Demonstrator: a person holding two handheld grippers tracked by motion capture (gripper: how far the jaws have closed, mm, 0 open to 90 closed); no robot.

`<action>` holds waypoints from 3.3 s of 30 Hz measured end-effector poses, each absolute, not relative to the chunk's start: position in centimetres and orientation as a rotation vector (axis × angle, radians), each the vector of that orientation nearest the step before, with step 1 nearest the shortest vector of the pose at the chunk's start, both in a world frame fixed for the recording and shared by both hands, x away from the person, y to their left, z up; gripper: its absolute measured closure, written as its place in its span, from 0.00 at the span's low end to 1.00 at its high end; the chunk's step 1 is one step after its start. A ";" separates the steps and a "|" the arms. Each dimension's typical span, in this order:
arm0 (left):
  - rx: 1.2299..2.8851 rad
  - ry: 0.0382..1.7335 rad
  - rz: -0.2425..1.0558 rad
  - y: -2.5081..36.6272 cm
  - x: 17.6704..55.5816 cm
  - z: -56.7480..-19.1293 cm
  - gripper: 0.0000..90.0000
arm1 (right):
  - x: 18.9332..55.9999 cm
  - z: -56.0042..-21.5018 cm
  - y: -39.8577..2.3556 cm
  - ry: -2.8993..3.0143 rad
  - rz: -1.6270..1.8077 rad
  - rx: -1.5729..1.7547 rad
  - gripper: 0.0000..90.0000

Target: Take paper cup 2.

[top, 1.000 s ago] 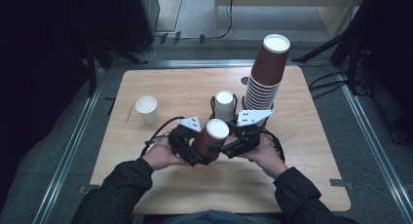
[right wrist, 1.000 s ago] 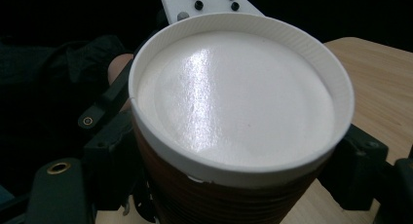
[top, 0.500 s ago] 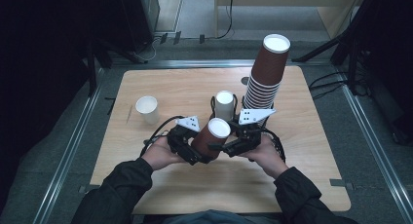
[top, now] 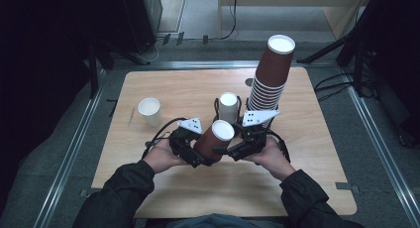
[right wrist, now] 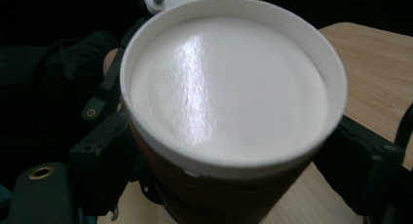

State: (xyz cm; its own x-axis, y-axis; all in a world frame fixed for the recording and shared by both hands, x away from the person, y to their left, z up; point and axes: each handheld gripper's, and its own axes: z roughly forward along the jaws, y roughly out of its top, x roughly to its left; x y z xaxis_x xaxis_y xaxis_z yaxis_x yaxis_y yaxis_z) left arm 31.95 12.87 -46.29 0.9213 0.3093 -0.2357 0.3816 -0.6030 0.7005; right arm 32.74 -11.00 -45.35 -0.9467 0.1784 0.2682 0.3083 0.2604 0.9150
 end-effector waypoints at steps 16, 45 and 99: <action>2.282 0.543 -0.056 14.9 32.6 -45.3 0.10 | 32.0 -45.6 -12.2 -2.667 -1.544 -0.448 0.16; 2.597 0.494 -0.015 13.1 33.0 -47.6 0.10 | 32.4 -46.2 -13.3 -2.724 -1.456 -0.472 0.16; 2.276 0.419 -0.112 13.1 31.9 -45.9 0.00 | 32.0 -44.1 -13.1 -2.471 -1.782 -0.366 0.25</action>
